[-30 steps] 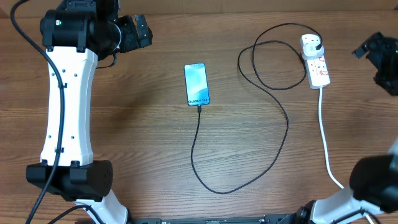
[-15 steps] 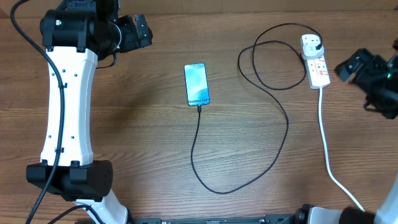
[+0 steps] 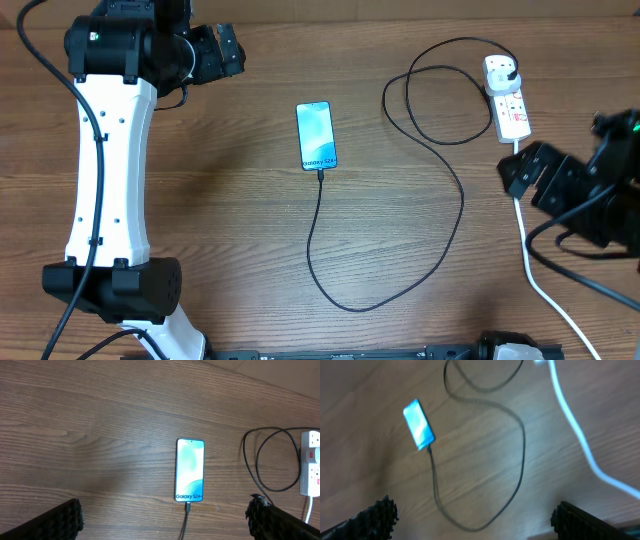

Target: Plug charger to phone and switch on socket

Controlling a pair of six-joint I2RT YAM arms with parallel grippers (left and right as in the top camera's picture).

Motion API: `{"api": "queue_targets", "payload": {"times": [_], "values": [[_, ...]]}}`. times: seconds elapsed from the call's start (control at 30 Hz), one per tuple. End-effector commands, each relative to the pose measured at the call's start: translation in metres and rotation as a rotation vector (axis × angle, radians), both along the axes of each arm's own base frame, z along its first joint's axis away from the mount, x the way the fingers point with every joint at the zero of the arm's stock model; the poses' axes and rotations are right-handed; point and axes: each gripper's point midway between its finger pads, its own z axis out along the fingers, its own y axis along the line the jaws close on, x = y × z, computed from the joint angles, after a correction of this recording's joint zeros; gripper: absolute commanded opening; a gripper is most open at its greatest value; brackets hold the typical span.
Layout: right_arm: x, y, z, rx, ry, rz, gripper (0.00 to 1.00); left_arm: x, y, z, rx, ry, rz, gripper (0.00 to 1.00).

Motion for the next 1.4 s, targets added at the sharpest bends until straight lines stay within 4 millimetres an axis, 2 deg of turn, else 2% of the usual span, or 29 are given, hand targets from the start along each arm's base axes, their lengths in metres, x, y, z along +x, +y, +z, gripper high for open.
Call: {"api": "queue_targets", "payload": {"times": [0.0,0.43,0.77,0.93,1.13,1.37], "values": [[-0.009,0.019,-0.006,0.102,0.017,0.037,1.00,0.000,0.001,-0.003,0.003,0.011,0.019,1.00],[-0.001,0.015,-0.019,0.087,0.070,0.033,1.00,0.000,0.001,-0.003,0.003,0.011,0.019,1.00],[-0.002,0.015,-0.018,0.049,0.051,0.102,1.00,0.000,0.001,-0.003,0.003,0.011,0.019,1.00],[-0.007,0.016,-0.014,0.032,0.020,0.133,1.00,0.000,0.001,-0.003,0.003,0.011,0.019,1.00],[-0.028,0.019,-0.017,0.023,-0.017,0.147,1.00,0.000,0.001,-0.003,0.003,0.011,0.019,1.00],[-0.038,0.022,-0.020,0.009,-0.152,0.161,1.00,0.000,0.001,-0.003,0.003,0.011,0.019,1.00]]}}
